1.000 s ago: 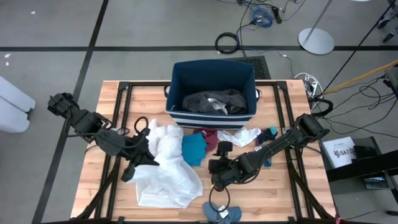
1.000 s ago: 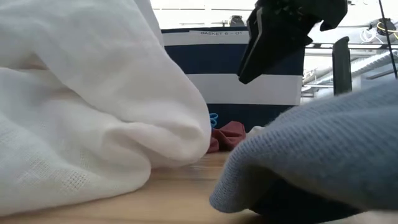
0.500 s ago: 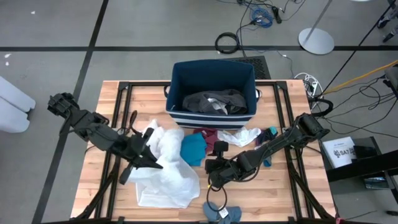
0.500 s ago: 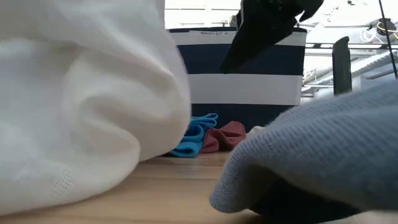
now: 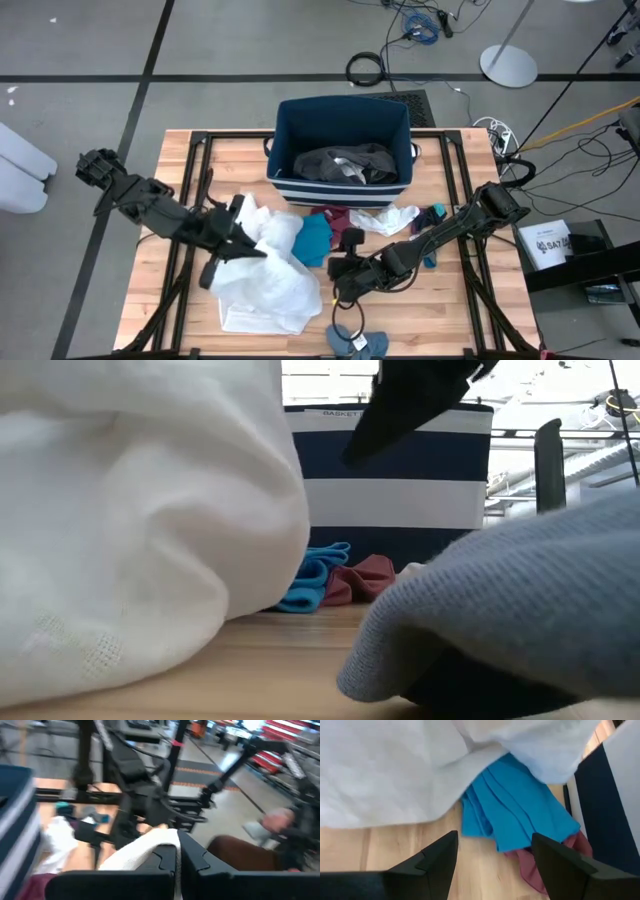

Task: Sort clothes
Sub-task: Put the white shirt into the blue laundry organizer

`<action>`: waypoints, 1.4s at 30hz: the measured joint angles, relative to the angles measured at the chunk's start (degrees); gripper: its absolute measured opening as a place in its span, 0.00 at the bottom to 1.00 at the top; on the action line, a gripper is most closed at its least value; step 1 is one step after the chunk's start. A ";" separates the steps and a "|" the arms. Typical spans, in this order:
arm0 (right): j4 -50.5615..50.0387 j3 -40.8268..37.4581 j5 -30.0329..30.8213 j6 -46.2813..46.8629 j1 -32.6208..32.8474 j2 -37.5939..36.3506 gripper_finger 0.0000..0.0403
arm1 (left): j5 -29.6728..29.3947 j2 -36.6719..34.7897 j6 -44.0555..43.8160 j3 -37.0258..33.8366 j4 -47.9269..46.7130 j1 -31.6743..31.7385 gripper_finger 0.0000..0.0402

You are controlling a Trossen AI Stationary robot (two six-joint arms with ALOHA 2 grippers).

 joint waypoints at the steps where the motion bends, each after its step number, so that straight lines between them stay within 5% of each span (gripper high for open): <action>1: 0.73 0.00 -0.06 -0.44 0.00 0.00 0.60 | -0.78 0.00 0.02 0.00 0.42 0.16 0.00; 29: 8.73 0.00 -7.54 -4.28 -0.10 0.00 0.60 | -1.22 -4.00 5.30 0.04 2.57 0.80 0.00; 42: 24.91 0.00 -12.13 -12.73 -0.90 0.00 0.60 | -8.18 -9.25 10.45 0.04 3.97 3.06 0.00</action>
